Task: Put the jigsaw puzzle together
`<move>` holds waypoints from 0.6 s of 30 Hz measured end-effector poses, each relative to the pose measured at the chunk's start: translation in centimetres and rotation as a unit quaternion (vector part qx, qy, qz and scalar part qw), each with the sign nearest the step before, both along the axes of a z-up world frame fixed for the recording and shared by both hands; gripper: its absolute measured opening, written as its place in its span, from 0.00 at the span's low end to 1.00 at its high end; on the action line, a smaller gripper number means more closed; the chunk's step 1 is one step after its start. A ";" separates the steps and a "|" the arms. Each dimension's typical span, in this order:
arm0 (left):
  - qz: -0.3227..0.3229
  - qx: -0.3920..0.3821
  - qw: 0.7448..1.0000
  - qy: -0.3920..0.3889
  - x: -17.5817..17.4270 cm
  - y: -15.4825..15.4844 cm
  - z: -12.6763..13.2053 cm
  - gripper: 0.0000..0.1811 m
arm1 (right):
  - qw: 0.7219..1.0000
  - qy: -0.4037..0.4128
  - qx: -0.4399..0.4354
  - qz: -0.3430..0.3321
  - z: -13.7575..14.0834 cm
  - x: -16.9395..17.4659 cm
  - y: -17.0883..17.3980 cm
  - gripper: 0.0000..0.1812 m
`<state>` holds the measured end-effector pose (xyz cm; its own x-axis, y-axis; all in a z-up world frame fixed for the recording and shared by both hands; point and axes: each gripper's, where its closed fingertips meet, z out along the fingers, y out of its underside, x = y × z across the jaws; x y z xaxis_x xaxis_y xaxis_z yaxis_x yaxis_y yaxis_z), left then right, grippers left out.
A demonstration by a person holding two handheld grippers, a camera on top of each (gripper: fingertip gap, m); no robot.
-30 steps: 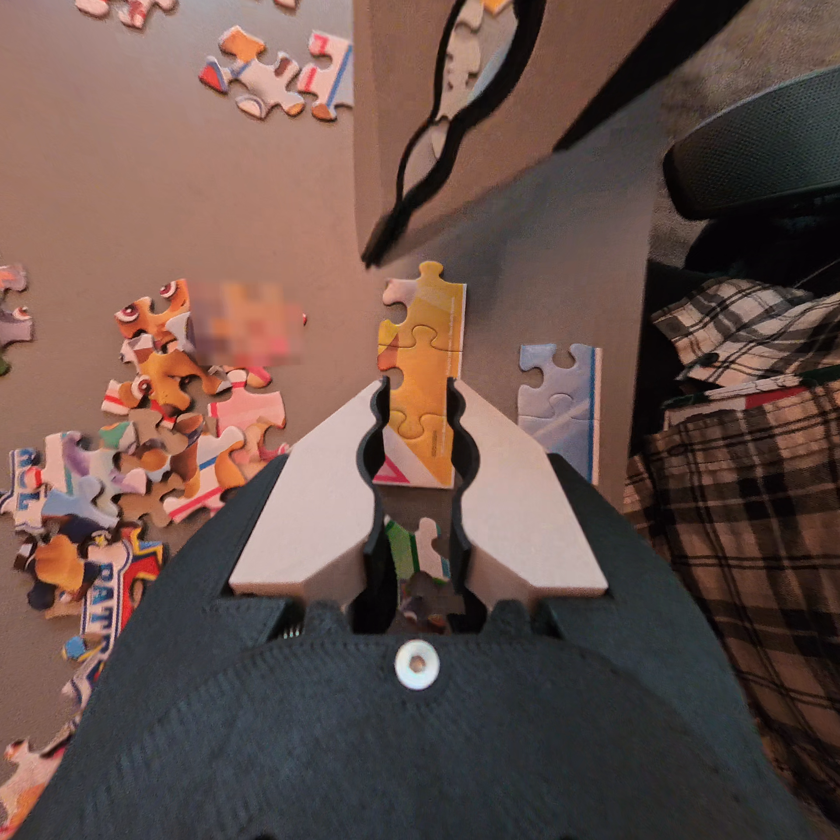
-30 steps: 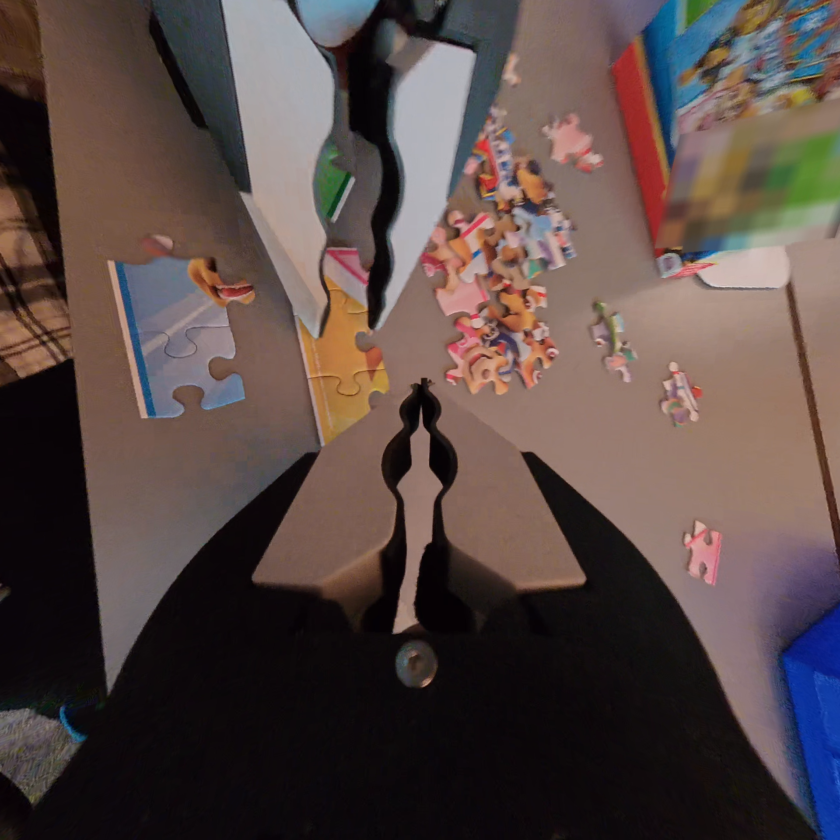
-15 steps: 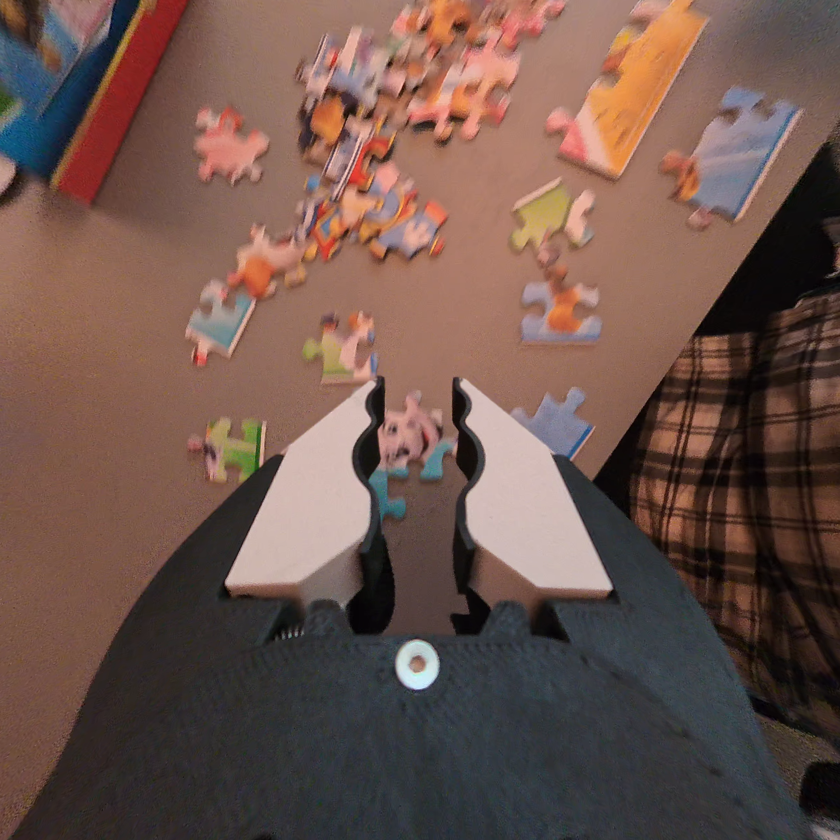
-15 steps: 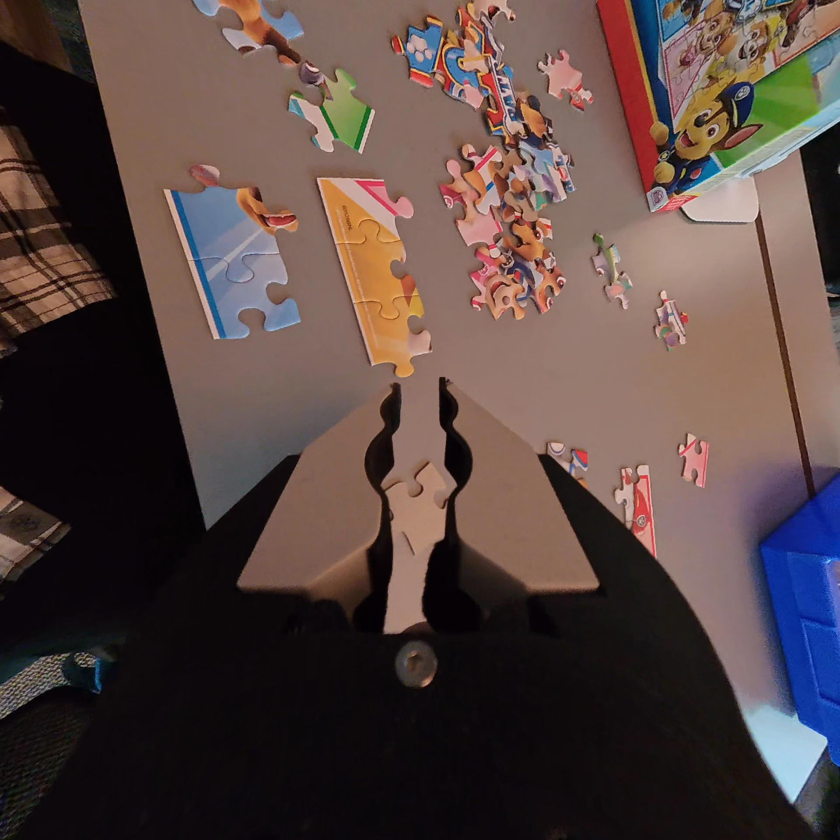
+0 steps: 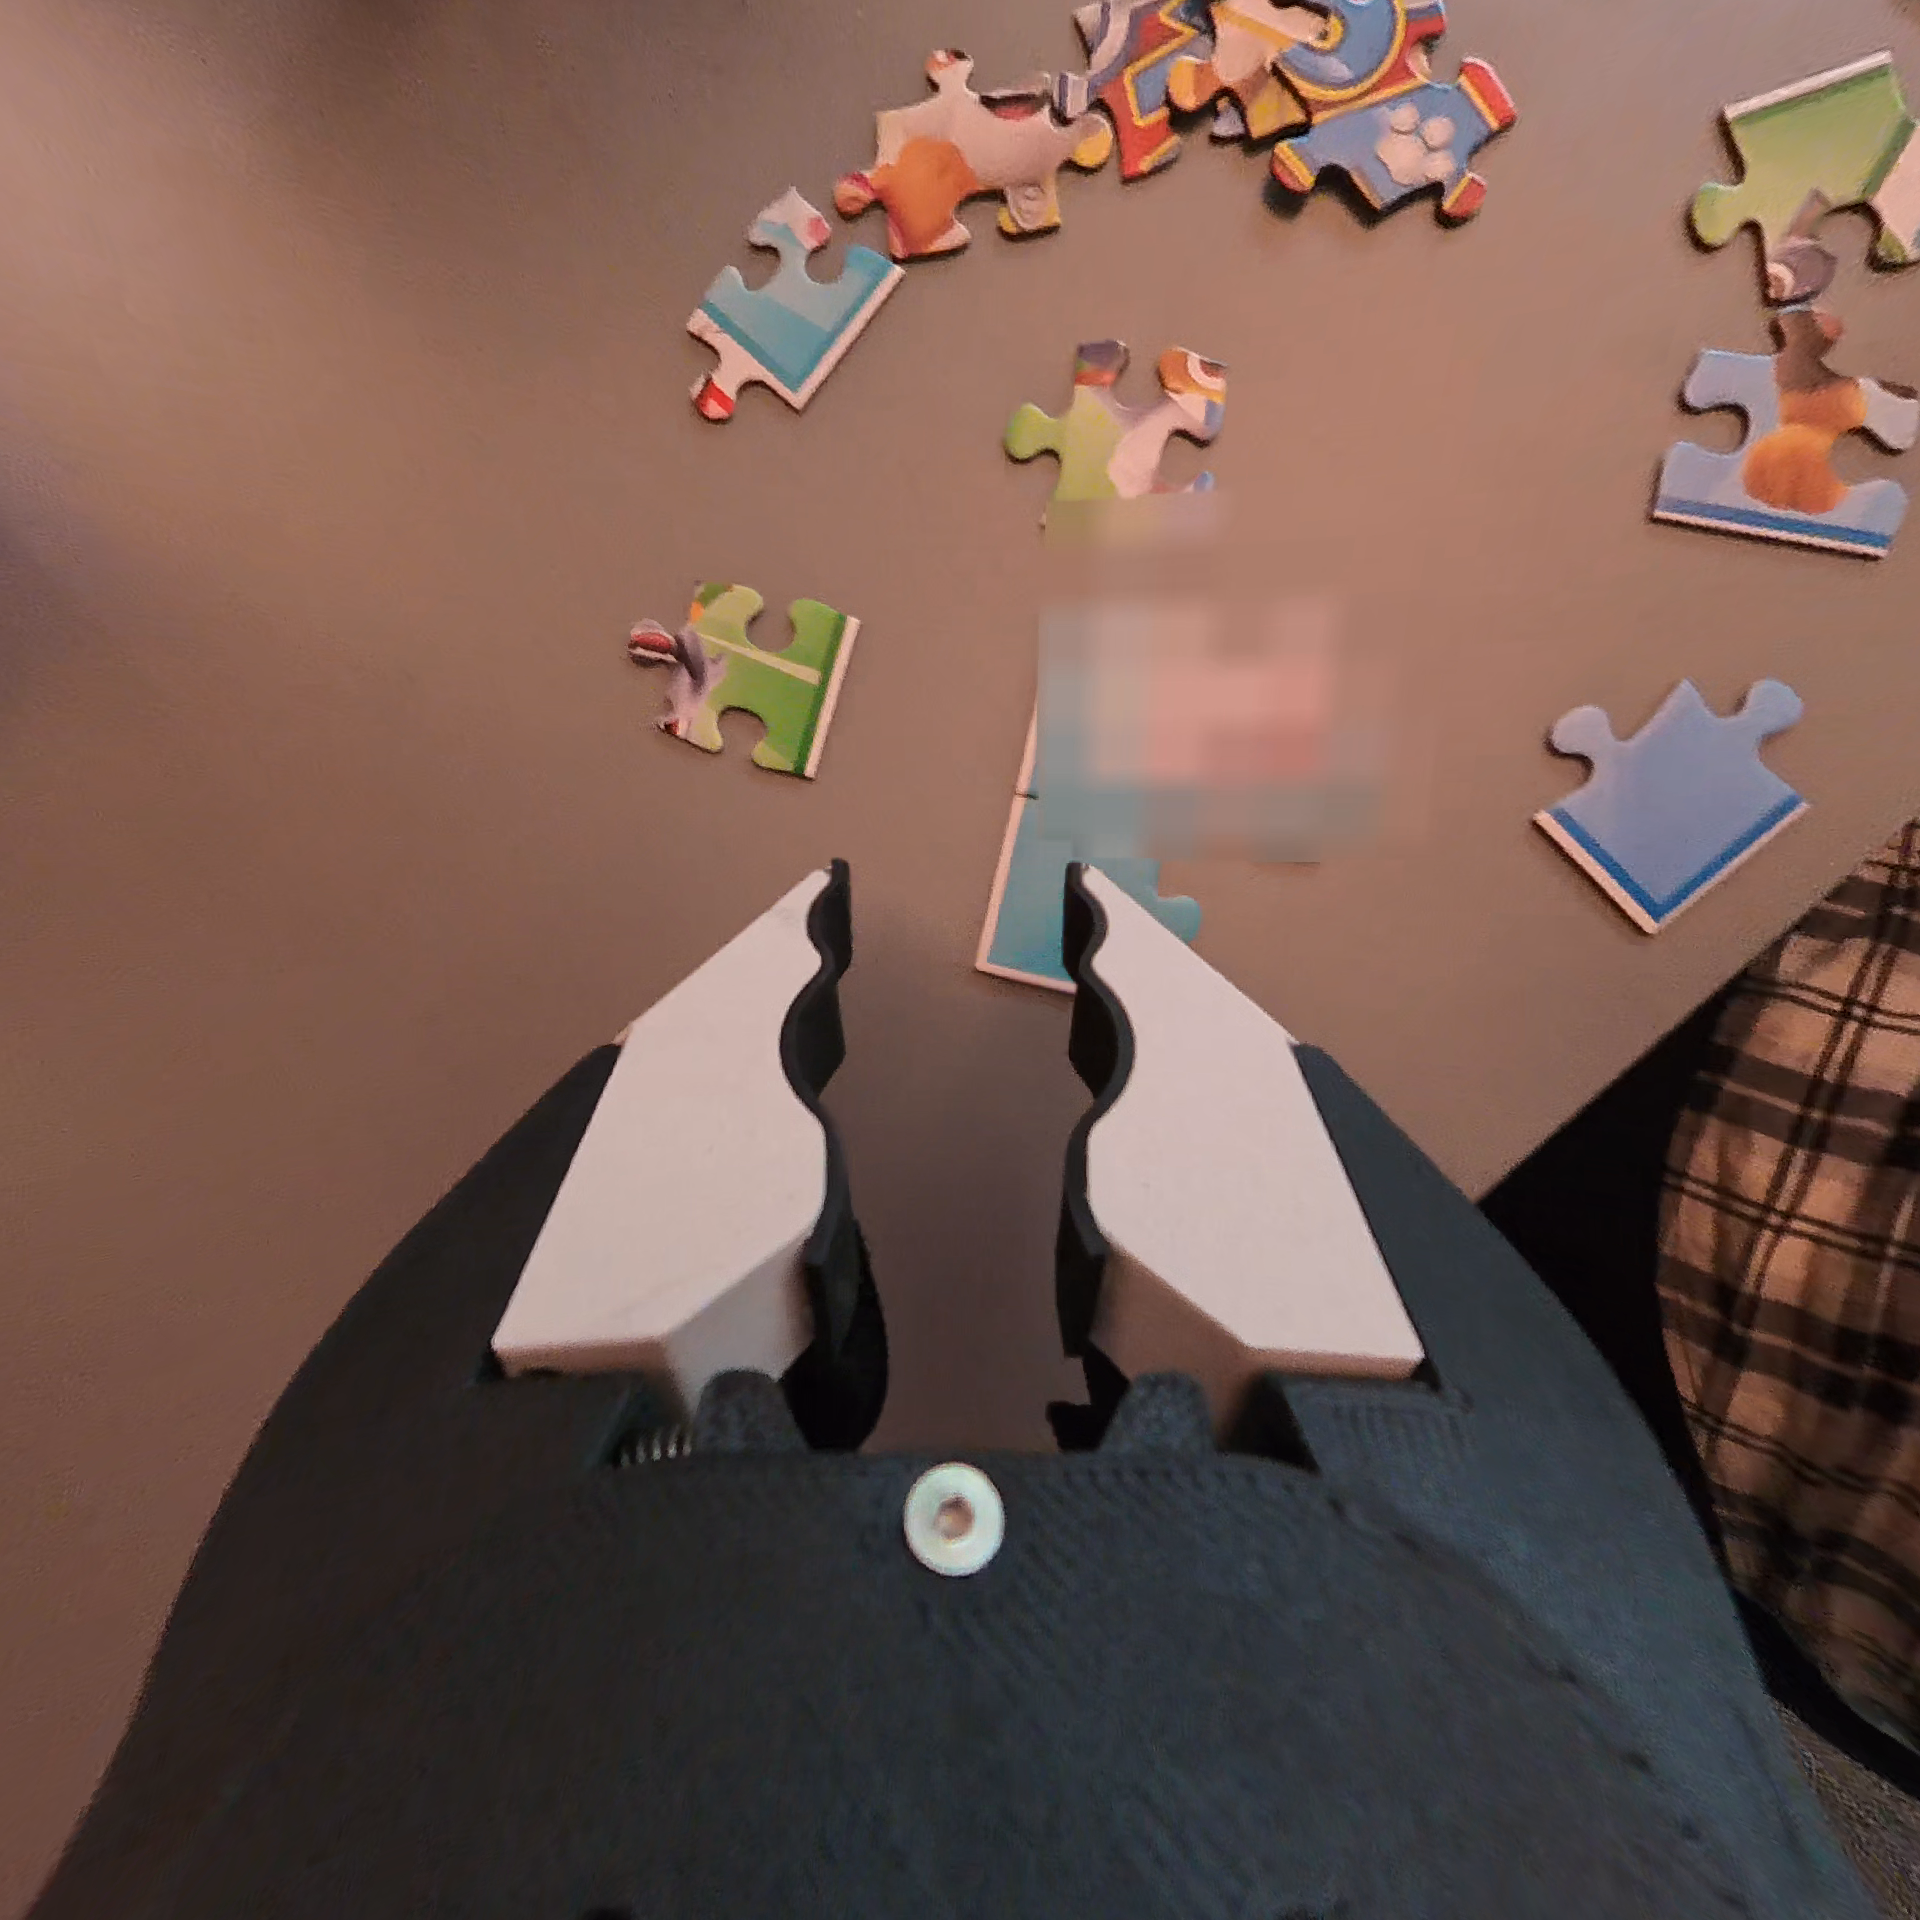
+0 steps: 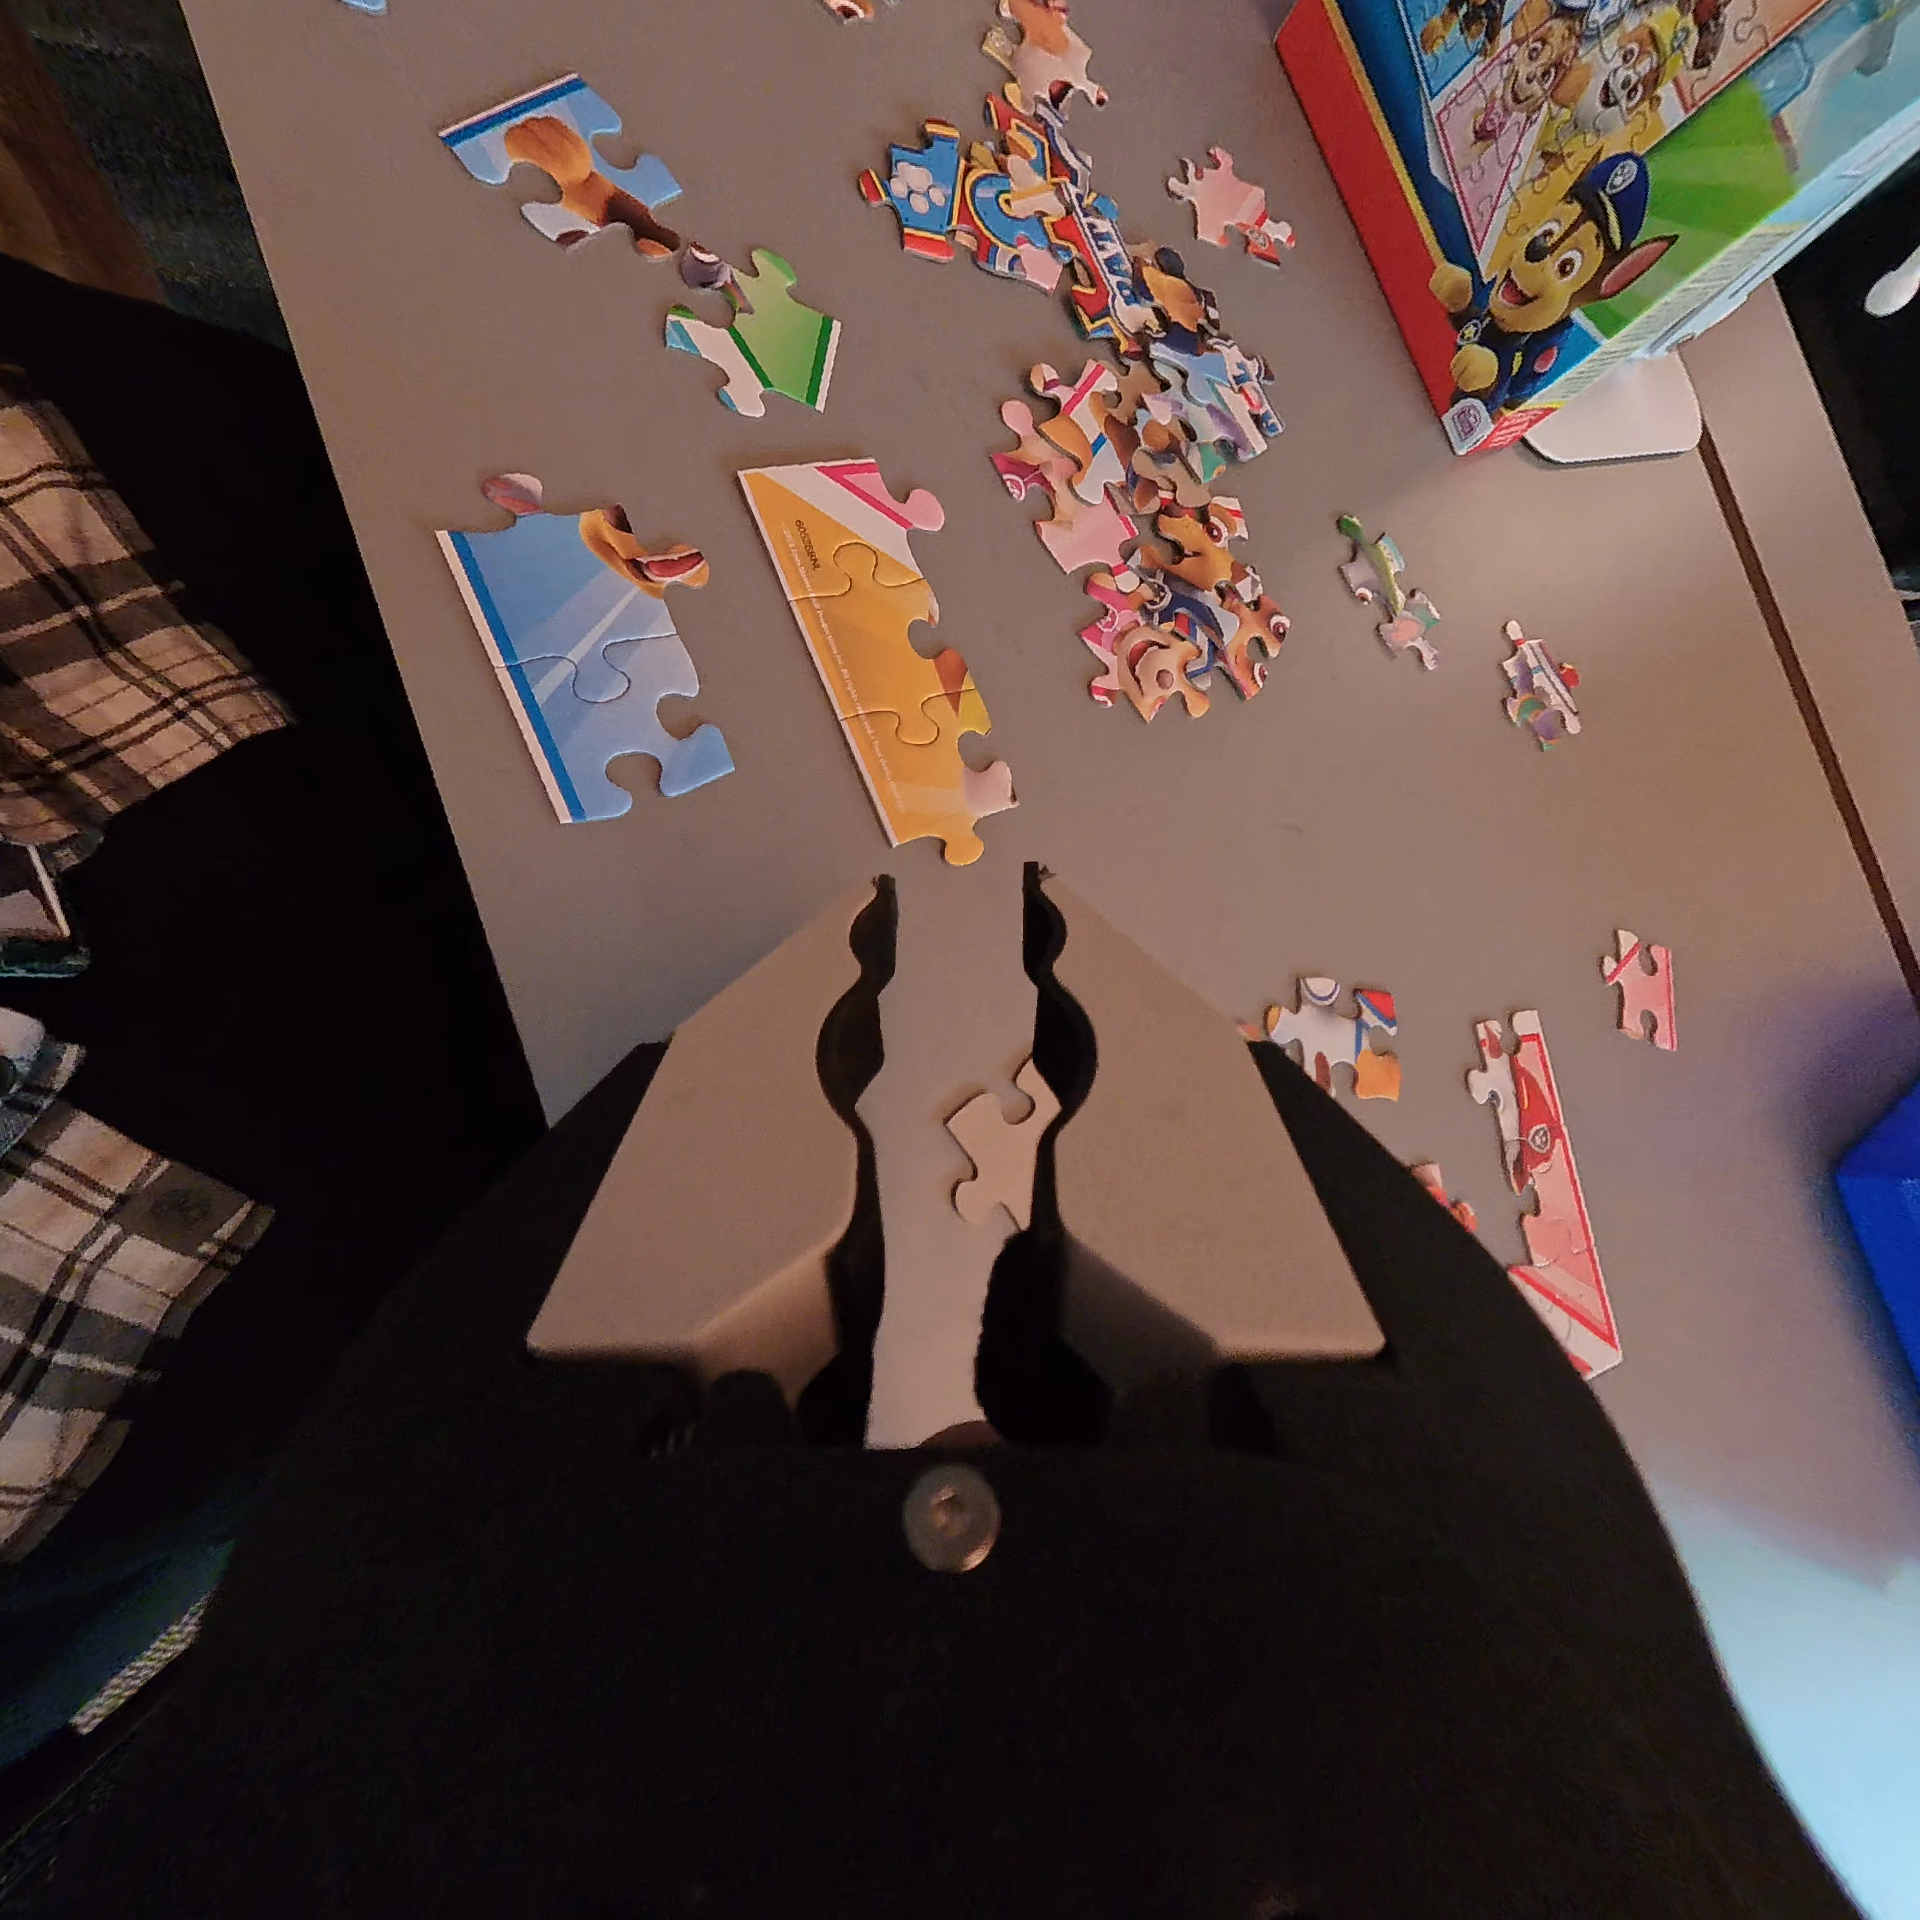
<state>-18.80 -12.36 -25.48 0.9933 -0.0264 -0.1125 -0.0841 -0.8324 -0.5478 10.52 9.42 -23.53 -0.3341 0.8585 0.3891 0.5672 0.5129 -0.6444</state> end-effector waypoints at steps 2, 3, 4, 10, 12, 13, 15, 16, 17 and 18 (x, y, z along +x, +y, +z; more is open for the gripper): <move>-0.009 0.000 1.000 -0.017 0.1 0.5 -0.3 0.22 | 1.000 -0.001 -0.007 -0.017 -0.2 0.2 0.6 0.14; -0.015 -0.004 1.000 -0.018 0.3 0.6 -0.4 0.22 | 1.000 -0.002 -0.014 -0.027 -0.3 0.2 1.0 0.16; -0.022 -0.005 1.000 -0.018 0.6 0.7 -0.5 0.22 | 0.999 -0.005 -0.021 -0.034 -0.4 0.3 1.2 0.18; -0.067 0.043 0.996 -0.040 4.1 2.7 0.7 0.21 | 0.997 -0.014 -0.041 -0.066 -0.4 0.6 2.7 0.19; -0.094 0.049 0.994 -0.036 6.0 3.8 1.1 0.21 | 0.996 -0.027 -0.046 -0.074 -0.4 1.3 3.2 0.22; -0.110 0.049 0.992 -0.035 7.1 4.5 1.2 0.21 | 0.995 -0.030 -0.051 -0.083 -0.3 1.8 3.6 0.24; -0.144 0.051 0.988 -0.032 9.4 5.7 1.4 0.21 | 0.992 -0.034 -0.064 -0.108 -0.3 3.1 4.8 0.24; -0.161 0.054 0.985 -0.033 10.7 6.3 1.5 0.21 | 0.989 -0.041 -0.076 -0.118 -0.5 3.9 5.2 0.25; -0.179 0.056 0.982 -0.035 11.9 6.9 1.6 0.21 | 0.987 -0.051 -0.092 -0.123 -0.9 4.7 5.4 0.27; -0.196 0.056 0.978 -0.035 13.1 7.4 1.6 0.21 | 0.985 -0.062 -0.105 -0.124 -1.4 5.3 5.4 0.28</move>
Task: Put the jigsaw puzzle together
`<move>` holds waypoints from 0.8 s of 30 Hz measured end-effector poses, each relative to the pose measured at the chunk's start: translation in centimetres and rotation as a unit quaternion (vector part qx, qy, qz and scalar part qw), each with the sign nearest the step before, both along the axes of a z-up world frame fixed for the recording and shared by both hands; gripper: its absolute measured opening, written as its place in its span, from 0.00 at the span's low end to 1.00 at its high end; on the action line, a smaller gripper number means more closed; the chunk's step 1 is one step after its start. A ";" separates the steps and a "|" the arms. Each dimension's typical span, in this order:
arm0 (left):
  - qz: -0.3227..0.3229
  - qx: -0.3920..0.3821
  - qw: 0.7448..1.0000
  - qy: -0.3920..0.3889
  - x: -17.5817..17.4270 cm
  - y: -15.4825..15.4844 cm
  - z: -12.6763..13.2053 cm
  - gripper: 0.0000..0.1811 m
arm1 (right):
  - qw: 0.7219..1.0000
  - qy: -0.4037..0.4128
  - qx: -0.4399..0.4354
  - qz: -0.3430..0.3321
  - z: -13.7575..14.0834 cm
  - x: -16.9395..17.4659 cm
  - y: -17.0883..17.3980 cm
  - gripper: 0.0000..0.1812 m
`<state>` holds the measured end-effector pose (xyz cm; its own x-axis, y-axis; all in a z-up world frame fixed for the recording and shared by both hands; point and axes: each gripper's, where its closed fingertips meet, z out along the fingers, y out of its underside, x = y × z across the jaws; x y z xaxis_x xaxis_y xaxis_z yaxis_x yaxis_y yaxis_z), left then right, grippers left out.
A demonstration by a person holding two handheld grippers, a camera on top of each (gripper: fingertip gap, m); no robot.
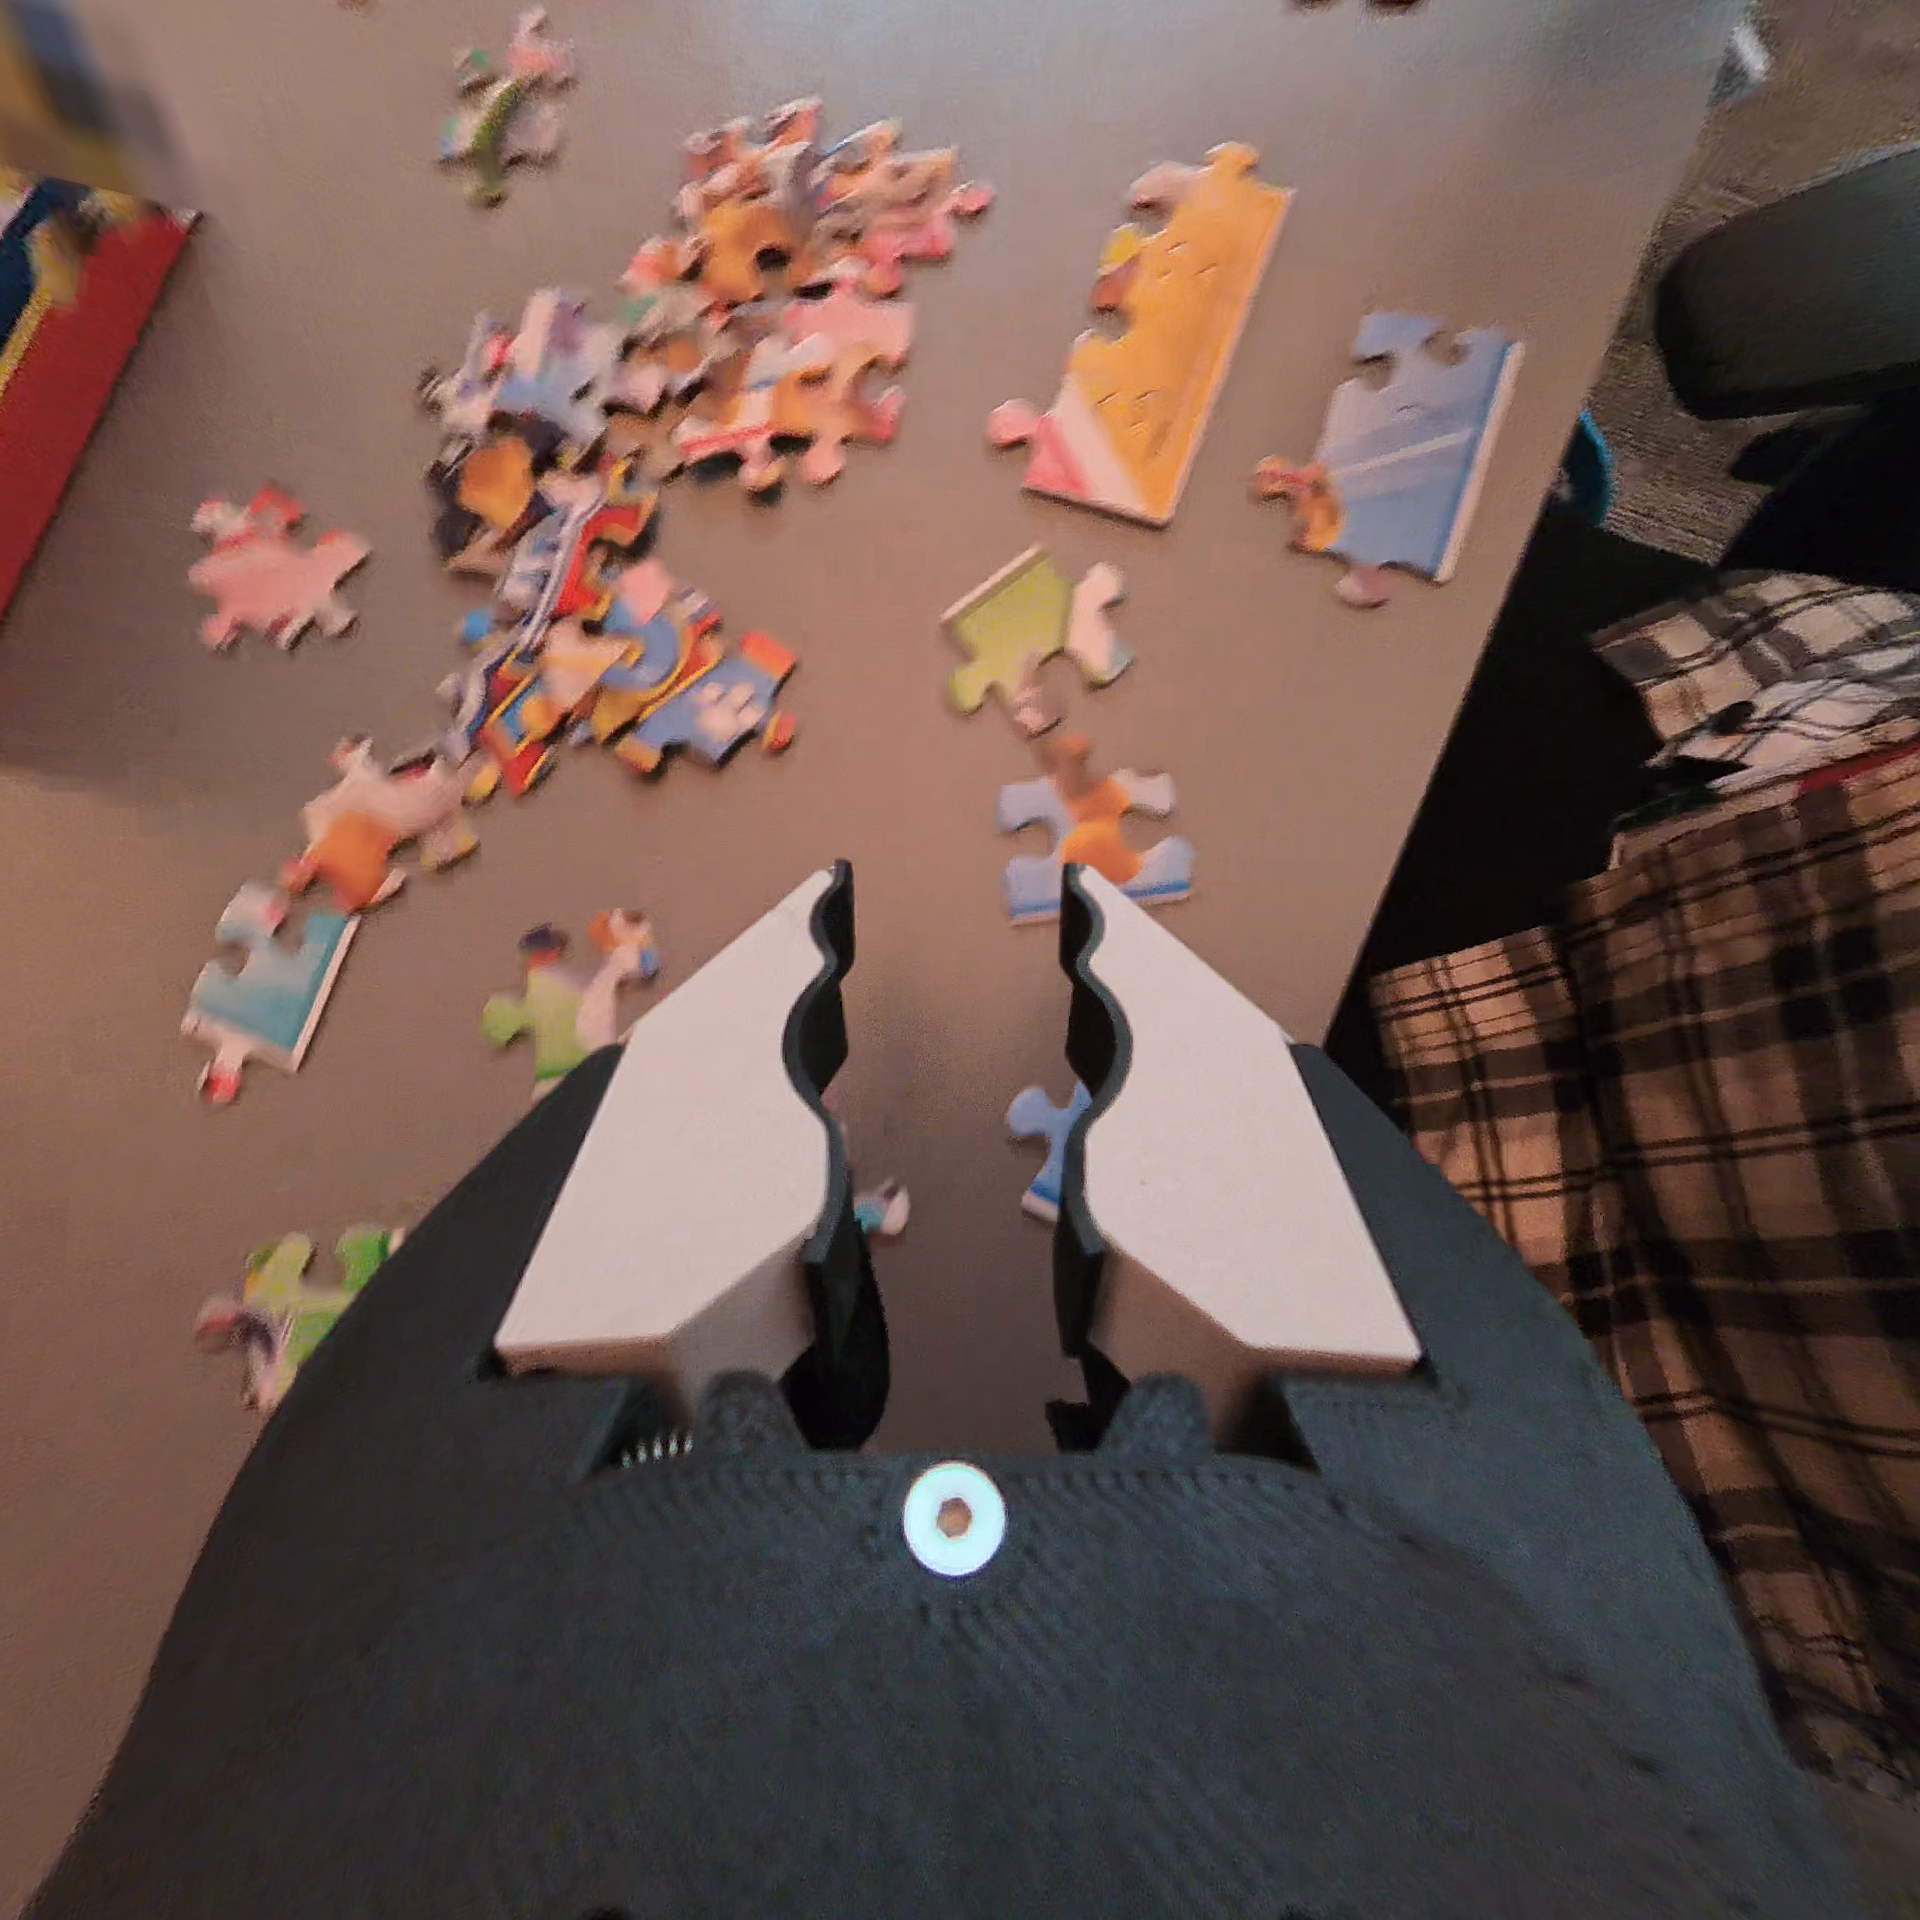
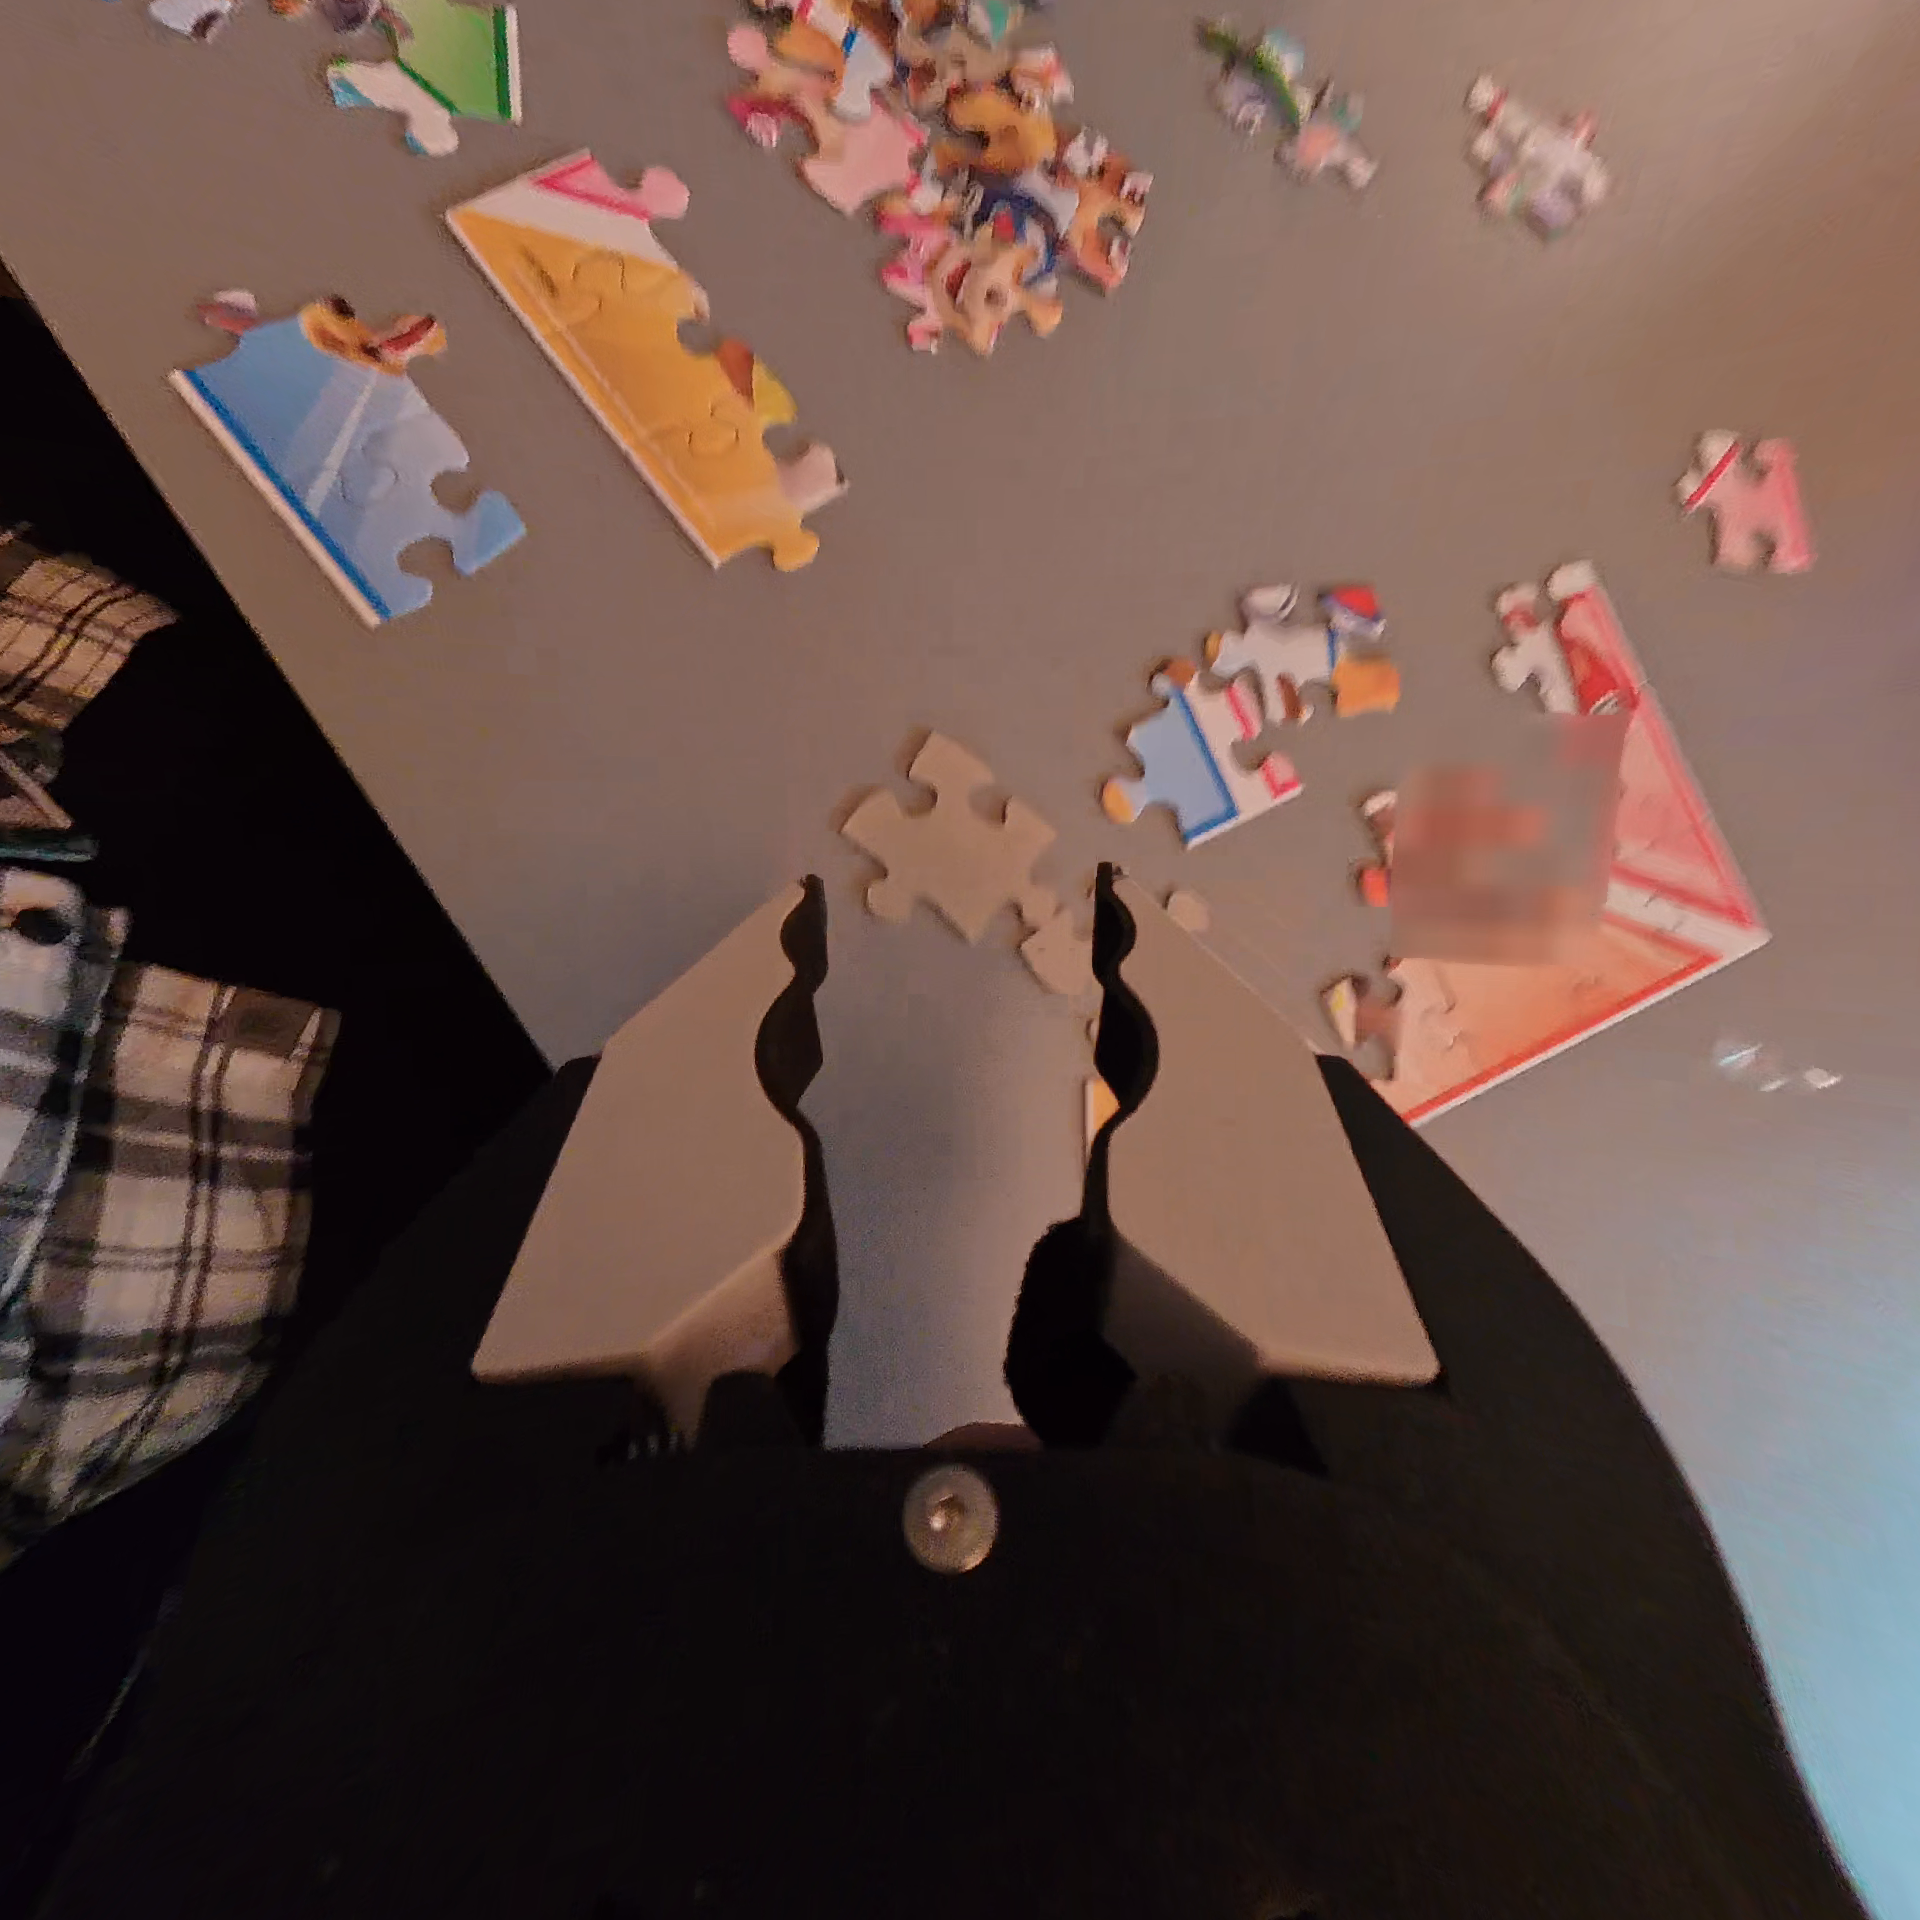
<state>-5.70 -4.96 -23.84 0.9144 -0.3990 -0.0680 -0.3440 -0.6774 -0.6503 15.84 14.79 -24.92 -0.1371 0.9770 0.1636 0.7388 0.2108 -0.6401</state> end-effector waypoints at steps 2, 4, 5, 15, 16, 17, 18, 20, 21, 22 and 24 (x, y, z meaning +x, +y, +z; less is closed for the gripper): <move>-0.028 0.004 1.000 0.001 2.1 1.0 0.0 0.21 | 1.000 -0.014 -0.008 0.001 -1.0 0.7 0.0 0.30; -0.061 0.005 0.998 -0.003 4.6 1.9 -0.2 0.21 | 1.000 -0.015 -0.018 0.016 -1.7 0.4 -0.7 0.32; -0.076 0.005 0.997 -0.002 5.8 2.2 -0.3 0.22 | 0.999 -0.017 -0.027 0.025 -2.1 0.2 -1.2 0.33; -0.160 0.026 0.987 -0.024 13.0 4.0 -0.3 0.23 | 0.993 -0.041 -0.068 0.092 -2.9 1.6 -5.4 0.38; -0.167 0.029 0.985 -0.028 13.6 4.0 -0.3 0.22 | 0.993 -0.037 -0.058 0.098 -2.9 1.8 -5.8 0.38; -0.174 0.031 0.984 -0.027 14.2 4.0 -0.3 0.22 | 0.994 -0.033 -0.047 0.095 -3.0 1.9 -6.0 0.38; -0.178 0.033 0.983 -0.024 14.6 4.0 -0.5 0.23 | 0.995 -0.027 -0.029 0.089 -3.2 2.0 -6.2 0.37; -0.187 0.037 0.981 -0.023 15.5 4.2 -0.7 0.22 | 0.997 -0.012 0.022 0.078 -3.3 2.0 -6.3 0.30; -0.192 0.039 0.980 -0.024 16.1 4.2 -0.9 0.22 | 0.996 -0.008 0.050 0.073 -3.5 2.1 -6.4 0.29; -0.198 0.039 0.979 -0.023 16.6 4.3 -1.1 0.22 | 0.995 -0.004 0.075 0.070 -3.6 2.1 -6.5 0.27; -0.208 0.040 0.977 -0.010 17.5 4.5 -1.5 0.22 | 0.991 0.004 0.113 0.066 -3.5 2.2 -7.0 0.22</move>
<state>11.76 -0.44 -25.39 0.6763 -0.7300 -0.0984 -0.5649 -0.4283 -0.7053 18.08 7.82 -28.45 -0.2598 0.8890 0.3771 0.6898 0.4442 -0.5717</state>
